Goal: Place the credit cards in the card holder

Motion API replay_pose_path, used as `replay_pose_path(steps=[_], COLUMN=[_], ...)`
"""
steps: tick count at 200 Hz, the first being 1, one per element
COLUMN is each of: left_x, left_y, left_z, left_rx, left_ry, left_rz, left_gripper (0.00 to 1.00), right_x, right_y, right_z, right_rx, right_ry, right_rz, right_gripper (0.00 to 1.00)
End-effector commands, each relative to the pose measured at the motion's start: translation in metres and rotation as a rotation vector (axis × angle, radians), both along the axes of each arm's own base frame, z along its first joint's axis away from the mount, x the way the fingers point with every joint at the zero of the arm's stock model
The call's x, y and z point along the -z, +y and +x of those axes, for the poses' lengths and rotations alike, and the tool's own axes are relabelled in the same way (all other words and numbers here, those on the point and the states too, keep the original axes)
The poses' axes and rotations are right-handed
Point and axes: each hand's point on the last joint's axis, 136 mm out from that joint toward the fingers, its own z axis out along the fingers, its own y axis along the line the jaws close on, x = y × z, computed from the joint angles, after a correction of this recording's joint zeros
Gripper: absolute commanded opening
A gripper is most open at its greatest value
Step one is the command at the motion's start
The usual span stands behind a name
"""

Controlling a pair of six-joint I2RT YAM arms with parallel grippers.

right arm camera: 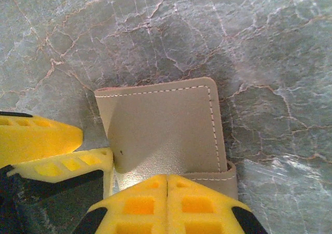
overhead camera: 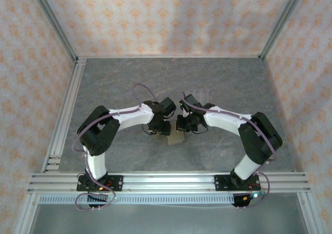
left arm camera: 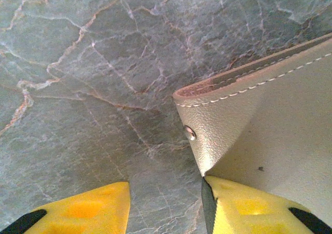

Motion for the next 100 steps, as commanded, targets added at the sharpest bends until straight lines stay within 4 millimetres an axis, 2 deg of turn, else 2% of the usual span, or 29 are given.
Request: replay_pose_path(steps=[1,57,100], left_x=[0.009,0.010,0.011], left_y=[-0.005,-0.004,-0.006], left_z=[0.000,-0.001,0.000], left_rx=[0.009,0.011,0.013], left_ry=[0.001,0.002,0.003], left_rz=[0.008,0.008,0.005], left_gripper=[0.42,0.42,0.42], right_x=[-0.002,0.006,0.014], right_y=[0.009,0.010,0.007], right_z=[0.008,0.010,0.003], right_rx=[0.003,0.001,0.005], right_ry=[0.002,0.022,0.050], right_rz=[0.030,0.012,0.002], right_gripper=[0.00,0.00,0.00])
